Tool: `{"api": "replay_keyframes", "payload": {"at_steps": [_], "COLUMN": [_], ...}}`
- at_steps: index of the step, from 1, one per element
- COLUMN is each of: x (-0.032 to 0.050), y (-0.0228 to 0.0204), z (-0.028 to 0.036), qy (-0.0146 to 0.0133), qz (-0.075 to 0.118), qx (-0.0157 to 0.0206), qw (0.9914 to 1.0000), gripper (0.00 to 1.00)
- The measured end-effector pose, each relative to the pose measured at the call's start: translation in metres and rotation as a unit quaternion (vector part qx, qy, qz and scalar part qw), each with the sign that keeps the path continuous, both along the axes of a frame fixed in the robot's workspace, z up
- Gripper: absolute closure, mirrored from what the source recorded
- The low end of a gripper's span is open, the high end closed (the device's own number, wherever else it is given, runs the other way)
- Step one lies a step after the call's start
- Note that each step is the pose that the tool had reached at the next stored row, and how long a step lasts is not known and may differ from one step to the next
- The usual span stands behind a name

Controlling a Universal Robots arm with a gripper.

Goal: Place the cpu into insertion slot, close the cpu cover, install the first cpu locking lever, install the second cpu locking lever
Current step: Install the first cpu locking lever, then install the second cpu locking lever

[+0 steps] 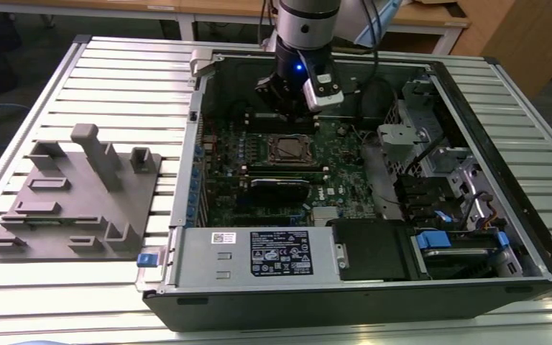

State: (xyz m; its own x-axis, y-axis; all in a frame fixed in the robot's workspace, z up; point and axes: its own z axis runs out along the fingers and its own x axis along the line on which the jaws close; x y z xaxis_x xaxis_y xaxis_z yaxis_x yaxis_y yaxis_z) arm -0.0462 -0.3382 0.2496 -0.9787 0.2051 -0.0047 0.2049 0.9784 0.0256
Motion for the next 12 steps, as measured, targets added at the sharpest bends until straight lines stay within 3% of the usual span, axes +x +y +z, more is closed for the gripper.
{"api": "replay_keyframes", "payload": {"at_steps": [5, 12], "x": [0.0050, 0.0055], "y": [0.0006, 0.0007], "z": [-0.0037, -0.0050], "qy": [0.0001, 0.0002], "qz": [0.000, 0.000], "qx": [-0.0017, -0.0028], "qw": [1.00000, 1.00000], "gripper": [0.90, 0.90]}}
